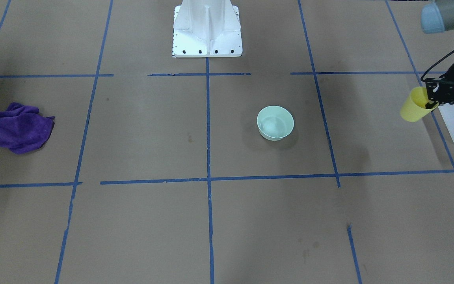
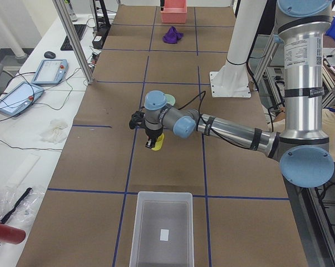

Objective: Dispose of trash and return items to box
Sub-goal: 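Lift the yellow cup off the table toward the clear bin, then lower the yellow cup into the clear bin while the right arm reaches out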

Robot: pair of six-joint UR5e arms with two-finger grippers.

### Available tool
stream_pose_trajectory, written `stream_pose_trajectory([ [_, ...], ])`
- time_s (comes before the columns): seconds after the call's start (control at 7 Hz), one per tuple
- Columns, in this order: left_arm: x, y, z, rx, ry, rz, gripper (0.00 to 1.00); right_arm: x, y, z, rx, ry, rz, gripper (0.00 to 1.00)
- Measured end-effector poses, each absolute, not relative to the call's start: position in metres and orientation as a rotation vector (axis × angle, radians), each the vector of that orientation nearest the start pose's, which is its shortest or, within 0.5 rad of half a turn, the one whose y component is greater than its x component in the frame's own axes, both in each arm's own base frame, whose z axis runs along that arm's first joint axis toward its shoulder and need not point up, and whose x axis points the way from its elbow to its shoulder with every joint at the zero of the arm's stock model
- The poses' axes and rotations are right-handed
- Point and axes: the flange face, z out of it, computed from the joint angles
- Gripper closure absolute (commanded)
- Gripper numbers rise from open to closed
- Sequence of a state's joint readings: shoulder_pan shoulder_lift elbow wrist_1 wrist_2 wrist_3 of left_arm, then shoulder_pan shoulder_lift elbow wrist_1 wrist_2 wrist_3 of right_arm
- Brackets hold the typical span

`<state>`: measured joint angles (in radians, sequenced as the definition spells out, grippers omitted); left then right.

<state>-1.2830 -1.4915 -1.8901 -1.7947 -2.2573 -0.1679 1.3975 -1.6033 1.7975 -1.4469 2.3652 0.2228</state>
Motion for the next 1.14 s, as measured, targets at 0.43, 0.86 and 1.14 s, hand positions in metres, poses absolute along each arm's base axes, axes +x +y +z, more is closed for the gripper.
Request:
stream_pose_trajectory([
  [0.43,-0.076,-0.487,0.643,0.290,0.651,0.346,1.00,-0.024,-0.492,0.542,0.143,-0.833,-0.073,0.00],
  [0.86,-0.125,-0.458,0.725,0.219,0.659,0.324,1.00,-0.027,-0.492,0.541,0.140,-0.837,-0.075,0.00],
  [1.14,-0.122,-0.442,0.751,0.178,0.697,0.287,1.00,-0.052,-0.489,0.529,0.104,-0.858,-0.060,0.00],
])
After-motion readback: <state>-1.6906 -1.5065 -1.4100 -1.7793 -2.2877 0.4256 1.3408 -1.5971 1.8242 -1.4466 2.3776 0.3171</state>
